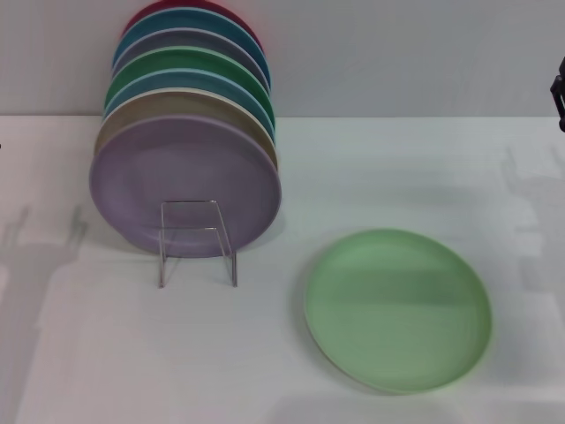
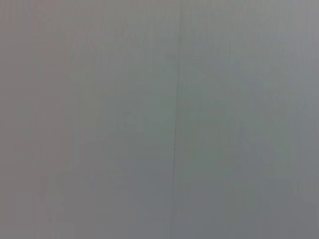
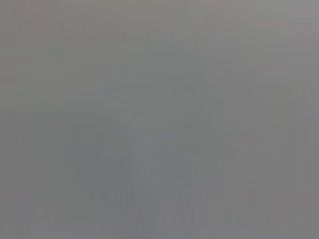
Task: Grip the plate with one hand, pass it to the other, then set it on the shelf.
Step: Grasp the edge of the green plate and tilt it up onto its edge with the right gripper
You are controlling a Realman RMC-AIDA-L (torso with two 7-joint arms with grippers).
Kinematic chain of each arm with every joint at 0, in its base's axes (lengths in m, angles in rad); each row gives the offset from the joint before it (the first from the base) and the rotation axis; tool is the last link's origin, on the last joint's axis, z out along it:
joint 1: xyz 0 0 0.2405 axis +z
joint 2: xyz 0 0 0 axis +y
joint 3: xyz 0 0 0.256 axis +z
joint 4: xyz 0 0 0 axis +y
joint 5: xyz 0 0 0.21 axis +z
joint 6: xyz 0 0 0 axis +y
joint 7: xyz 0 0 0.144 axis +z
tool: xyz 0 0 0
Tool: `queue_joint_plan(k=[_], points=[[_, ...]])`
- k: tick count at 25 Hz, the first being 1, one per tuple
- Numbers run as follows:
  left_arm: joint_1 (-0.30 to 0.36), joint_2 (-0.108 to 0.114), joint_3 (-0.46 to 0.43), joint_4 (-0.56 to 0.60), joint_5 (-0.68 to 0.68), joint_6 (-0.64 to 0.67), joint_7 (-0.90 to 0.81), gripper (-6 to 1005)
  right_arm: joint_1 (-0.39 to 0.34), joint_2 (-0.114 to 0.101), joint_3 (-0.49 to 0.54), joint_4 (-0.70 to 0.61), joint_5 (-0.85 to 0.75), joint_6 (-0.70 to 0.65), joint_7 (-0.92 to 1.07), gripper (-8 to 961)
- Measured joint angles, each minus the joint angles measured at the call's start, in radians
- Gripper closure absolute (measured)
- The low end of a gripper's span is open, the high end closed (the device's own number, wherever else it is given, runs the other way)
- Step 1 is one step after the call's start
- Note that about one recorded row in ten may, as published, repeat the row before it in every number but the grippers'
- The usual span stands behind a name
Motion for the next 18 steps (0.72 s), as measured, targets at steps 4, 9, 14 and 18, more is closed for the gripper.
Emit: queue_joint_plan(k=[4, 9, 14, 18], points=[[0.000, 0.000, 0.000, 0.000, 0.000, 0.002, 0.000, 256, 0.001, 0.000, 0.000, 0.003, 0.000, 0.000, -0.023, 271], [-0.001, -0.002, 0.000, 0.000, 0.000, 0.004, 0.000, 256, 0.001, 0.001, 0.005, 0.001, 0.000, 0.000, -0.025, 271], [-0.003, -0.002, 0.000, 0.000, 0.000, 0.004, 0.000, 256, 0.000, 0.001, 0.003, -0.001, 0.000, 0.000, -0.025, 271], [-0.008, -0.002, 0.000, 0.000, 0.000, 0.003, 0.000, 256, 0.000, 0.000, 0.004, 0.002, 0.000, -0.001, -0.084, 272]])
